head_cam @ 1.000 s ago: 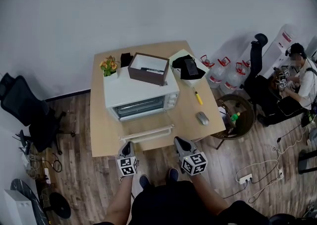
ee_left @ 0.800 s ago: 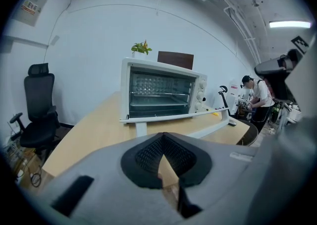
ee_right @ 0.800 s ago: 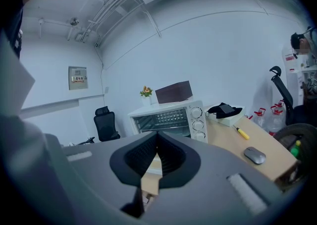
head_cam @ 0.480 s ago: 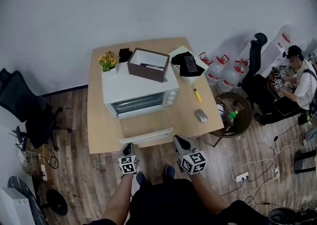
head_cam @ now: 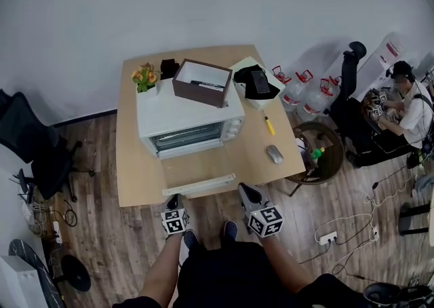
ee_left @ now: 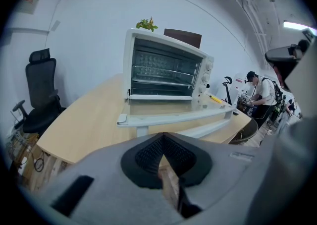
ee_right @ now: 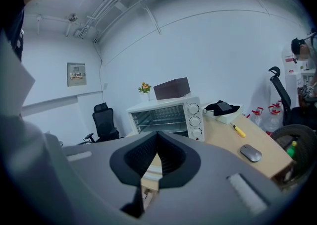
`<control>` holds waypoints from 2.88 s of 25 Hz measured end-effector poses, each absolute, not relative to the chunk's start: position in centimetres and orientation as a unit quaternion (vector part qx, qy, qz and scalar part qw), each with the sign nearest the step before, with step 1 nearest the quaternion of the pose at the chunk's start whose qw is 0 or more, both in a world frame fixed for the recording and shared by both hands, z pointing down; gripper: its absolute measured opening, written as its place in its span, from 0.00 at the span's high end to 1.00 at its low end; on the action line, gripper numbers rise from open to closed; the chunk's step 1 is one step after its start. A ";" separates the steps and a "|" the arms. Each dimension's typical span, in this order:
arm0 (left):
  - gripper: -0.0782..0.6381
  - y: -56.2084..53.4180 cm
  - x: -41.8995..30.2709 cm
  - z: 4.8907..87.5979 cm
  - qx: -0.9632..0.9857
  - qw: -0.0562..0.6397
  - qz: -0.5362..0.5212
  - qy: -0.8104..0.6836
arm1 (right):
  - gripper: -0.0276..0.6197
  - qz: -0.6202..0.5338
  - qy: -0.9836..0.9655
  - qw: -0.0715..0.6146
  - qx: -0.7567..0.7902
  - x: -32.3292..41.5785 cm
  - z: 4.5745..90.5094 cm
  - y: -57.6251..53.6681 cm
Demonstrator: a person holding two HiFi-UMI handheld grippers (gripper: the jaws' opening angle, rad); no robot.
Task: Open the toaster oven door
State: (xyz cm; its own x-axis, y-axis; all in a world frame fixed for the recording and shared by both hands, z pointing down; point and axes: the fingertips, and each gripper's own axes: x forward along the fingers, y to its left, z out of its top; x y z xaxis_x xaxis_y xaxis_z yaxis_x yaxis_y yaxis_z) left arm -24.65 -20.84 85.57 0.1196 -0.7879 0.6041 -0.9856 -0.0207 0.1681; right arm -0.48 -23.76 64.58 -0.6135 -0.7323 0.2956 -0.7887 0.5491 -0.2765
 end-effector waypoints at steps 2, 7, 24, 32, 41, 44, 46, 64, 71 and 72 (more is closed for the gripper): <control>0.88 -20.9 -24.7 85.9 0.692 0.285 0.179 -0.639 | 0.94 0.195 -0.876 0.074 0.434 -0.4 64.7 -23.9; 0.89 -20.9 -24.6 86.9 0.692 0.294 0.188 -0.632 | 0.94 0.196 -0.874 0.082 0.436 0.1 65.1 -23.8; 0.88 -20.8 -24.6 89.6 0.678 0.321 0.202 -0.630 | 0.94 0.203 -0.871 0.100 0.435 1.0 66.4 -23.0; 0.88 -21.0 -24.4 90.5 0.657 0.349 0.196 -0.639 | 0.94 0.206 -0.871 0.105 0.434 1.3 66.8 -23.2; 0.88 -20.9 -24.5 90.6 0.656 0.347 0.202 -0.640 | 0.94 0.209 -0.872 0.108 0.429 1.2 67.2 -23.1; 0.88 -21.0 -24.4 90.5 0.654 0.350 0.204 -0.639 | 0.94 0.211 -0.872 0.105 0.429 1.2 67.1 -23.3; 0.88 -21.0 -24.4 90.5 0.654 0.350 0.203 -0.639 | 0.94 0.214 -0.872 0.102 0.427 1.1 67.1 -23.4; 0.88 -19.3 -23.8 86.1 0.668 0.333 0.180 -0.640 | 0.94 0.199 -0.878 0.089 0.427 0.8 66.0 -24.0; 0.88 -20.3 -25.8 80.6 0.675 0.289 0.135 -0.665 | 0.94 0.219 -0.876 0.061 0.425 0.4 65.6 -24.8; 0.88 -20.5 -26.2 79.7 0.676 0.282 0.129 -0.668 | 0.94 0.220 -0.875 0.059 0.426 0.5 65.5 -25.0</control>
State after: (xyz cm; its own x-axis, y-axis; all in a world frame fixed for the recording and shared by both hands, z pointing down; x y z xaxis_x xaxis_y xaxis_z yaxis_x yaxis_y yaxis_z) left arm -26.19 -20.53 79.69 0.0729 -0.8306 0.5521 -0.9764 0.0533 0.2091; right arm 0.50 -24.97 65.50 -0.6297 -0.7206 0.2903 -0.7721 0.5395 -0.3359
